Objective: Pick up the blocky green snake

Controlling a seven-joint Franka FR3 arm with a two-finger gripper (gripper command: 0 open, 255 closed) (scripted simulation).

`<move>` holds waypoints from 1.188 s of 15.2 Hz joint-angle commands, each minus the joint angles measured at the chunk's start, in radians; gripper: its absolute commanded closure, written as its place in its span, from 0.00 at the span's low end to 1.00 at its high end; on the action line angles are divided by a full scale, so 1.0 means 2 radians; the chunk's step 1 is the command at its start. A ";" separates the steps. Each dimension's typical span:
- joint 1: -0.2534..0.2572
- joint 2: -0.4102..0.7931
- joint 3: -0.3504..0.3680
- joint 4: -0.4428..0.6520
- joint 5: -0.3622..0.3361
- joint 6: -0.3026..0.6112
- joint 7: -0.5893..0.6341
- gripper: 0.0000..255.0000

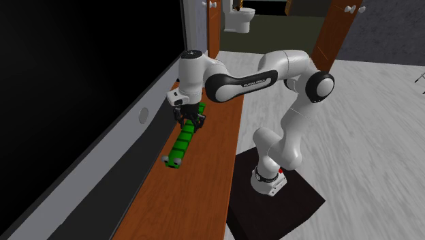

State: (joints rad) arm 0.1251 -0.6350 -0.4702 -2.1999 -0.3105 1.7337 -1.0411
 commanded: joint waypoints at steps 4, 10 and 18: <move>0.000 0.000 0.000 0.000 0.000 0.000 0.000 1.00; 0.003 0.007 0.005 0.038 0.006 -0.031 -0.003 1.00; 0.009 0.025 0.011 0.104 0.016 -0.080 -0.010 1.00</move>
State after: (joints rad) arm 0.1423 -0.5888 -0.4484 -2.0069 -0.2808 1.5842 -1.0593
